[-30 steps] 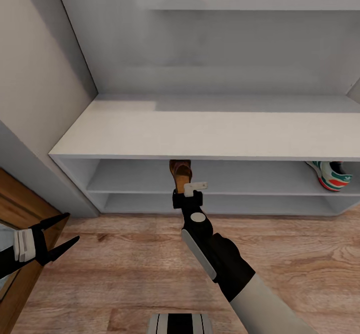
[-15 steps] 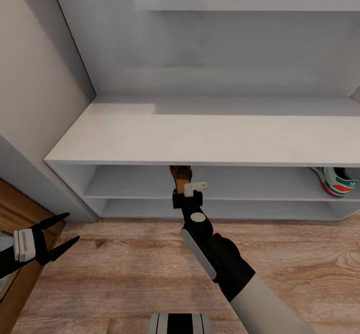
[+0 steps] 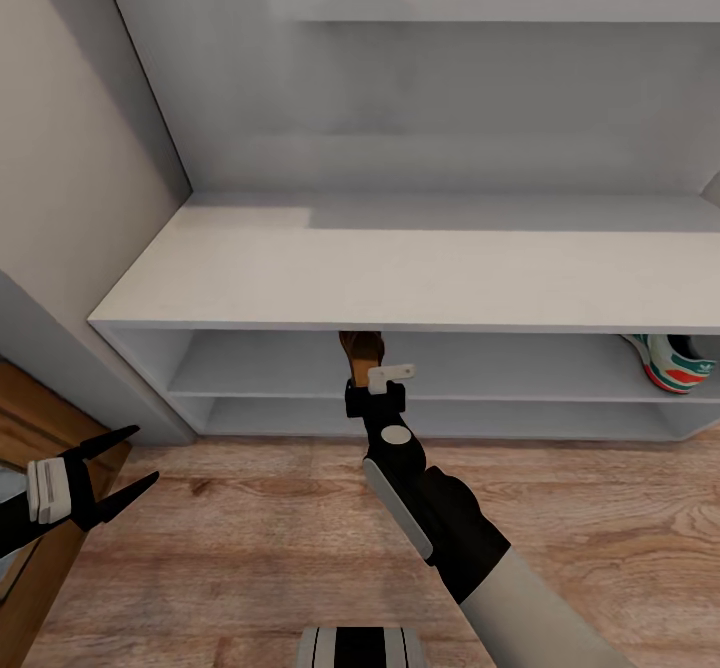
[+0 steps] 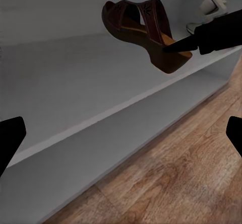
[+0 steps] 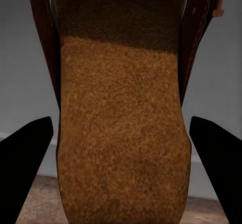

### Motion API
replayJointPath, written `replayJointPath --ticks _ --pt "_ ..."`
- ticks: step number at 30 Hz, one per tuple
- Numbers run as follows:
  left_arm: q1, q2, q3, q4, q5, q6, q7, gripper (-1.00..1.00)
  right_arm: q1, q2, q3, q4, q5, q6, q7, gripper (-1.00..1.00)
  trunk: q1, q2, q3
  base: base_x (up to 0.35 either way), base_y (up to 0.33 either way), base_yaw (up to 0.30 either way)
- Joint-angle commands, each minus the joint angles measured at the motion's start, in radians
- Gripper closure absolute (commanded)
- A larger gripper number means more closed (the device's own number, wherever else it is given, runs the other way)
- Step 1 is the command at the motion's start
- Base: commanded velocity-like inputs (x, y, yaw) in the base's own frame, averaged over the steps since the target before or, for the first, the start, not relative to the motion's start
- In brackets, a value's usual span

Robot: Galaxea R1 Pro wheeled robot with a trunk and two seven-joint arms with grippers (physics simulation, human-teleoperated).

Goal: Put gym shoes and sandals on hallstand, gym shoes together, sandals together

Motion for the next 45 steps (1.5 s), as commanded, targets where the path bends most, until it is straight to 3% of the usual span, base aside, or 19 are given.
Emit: replayJointPath --ticks 1,45 --pt "-0.001 0.0 0.0 0.0 0.002 -0.001 -0.003 -1.0 -0.001 0.0 0.002 -0.001 -0.006 0.004 -0.008 1.0 0.0 0.0 -0.001 0.0 0.0 0.0" --pt "-0.001 0.0 0.0 0.0 0.002 -0.001 -0.003 -1.0 -0.008 0.0 -0.007 0.008 -0.013 0.027 -0.016 1.0 0.0 0.0 -0.001 0.0 0.0 0.0"
